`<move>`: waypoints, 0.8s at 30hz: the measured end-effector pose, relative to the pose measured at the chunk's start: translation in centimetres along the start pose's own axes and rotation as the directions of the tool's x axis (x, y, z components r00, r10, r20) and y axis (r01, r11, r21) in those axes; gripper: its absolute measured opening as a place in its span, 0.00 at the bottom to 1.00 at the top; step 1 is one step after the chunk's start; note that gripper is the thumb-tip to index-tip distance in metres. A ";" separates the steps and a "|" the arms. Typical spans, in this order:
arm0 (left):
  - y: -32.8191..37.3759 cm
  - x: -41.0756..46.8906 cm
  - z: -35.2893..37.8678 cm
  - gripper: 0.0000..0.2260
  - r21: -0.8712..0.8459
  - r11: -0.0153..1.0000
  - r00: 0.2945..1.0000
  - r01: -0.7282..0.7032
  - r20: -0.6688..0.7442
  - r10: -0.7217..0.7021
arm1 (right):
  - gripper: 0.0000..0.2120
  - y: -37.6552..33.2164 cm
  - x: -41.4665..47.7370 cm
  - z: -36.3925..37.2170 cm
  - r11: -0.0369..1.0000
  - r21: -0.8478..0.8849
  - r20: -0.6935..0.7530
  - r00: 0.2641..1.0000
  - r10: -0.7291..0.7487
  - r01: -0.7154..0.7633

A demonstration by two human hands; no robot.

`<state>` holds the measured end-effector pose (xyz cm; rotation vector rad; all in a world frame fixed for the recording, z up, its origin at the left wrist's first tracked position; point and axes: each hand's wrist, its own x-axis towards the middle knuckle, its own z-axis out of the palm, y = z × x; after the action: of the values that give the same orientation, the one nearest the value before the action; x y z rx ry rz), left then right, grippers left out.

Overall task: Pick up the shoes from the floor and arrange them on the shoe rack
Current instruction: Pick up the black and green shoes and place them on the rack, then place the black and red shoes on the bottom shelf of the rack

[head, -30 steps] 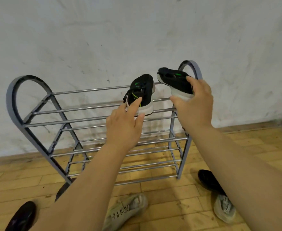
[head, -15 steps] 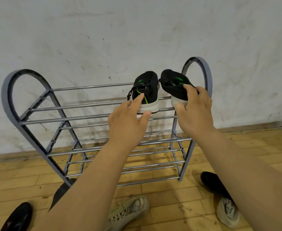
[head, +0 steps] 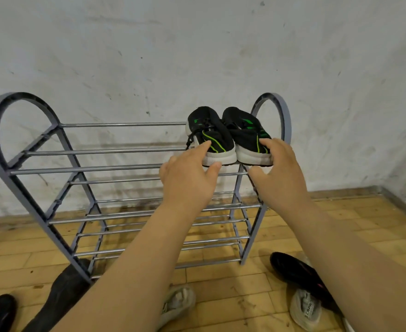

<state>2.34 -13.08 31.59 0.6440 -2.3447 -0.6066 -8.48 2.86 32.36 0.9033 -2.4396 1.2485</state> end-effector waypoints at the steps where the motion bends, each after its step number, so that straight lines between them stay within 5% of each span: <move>1: 0.0 0.0 0.1 0.24 0.002 1.000 1.000 0.005 -0.005 -0.005 | 0.28 0.0 0.0 0.0 1.000 -0.006 0.011 1.000 -0.007 0.007; 8: 0.2 -1.0 -0.2 0.29 0.060 0.996 0.994 -0.068 0.092 0.063 | 0.31 0.5 -1.3 -1.6 0.998 -0.055 0.046 0.999 -0.016 0.018; 15: 0.6 -5.9 -1.7 0.29 -0.142 0.990 0.966 0.001 0.257 0.036 | 0.34 1.9 -3.8 -4.4 0.987 -0.067 0.164 0.974 0.155 -0.145; 17: 0.4 -7.6 -1.7 0.29 -0.112 0.993 0.938 -0.041 0.338 0.077 | 0.37 2.2 -4.3 -5.9 0.962 -0.163 0.337 0.904 0.264 -0.220; 20: 0.1 -10.1 -1.0 0.29 -0.054 0.993 0.865 -0.105 0.487 0.118 | 0.44 2.5 -5.2 -8.7 0.901 -0.393 0.642 0.648 0.410 -0.181; 24: 0.1 -13.3 1.2 0.30 -0.008 0.987 0.767 -0.158 0.629 0.128 | 0.41 4.0 -6.5 -11.8 0.847 -0.489 0.733 0.428 0.529 -0.209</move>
<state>10.61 -4.99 24.94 0.2883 -3.0062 -0.7899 -6.62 16.70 33.76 1.0591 -3.6799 0.3904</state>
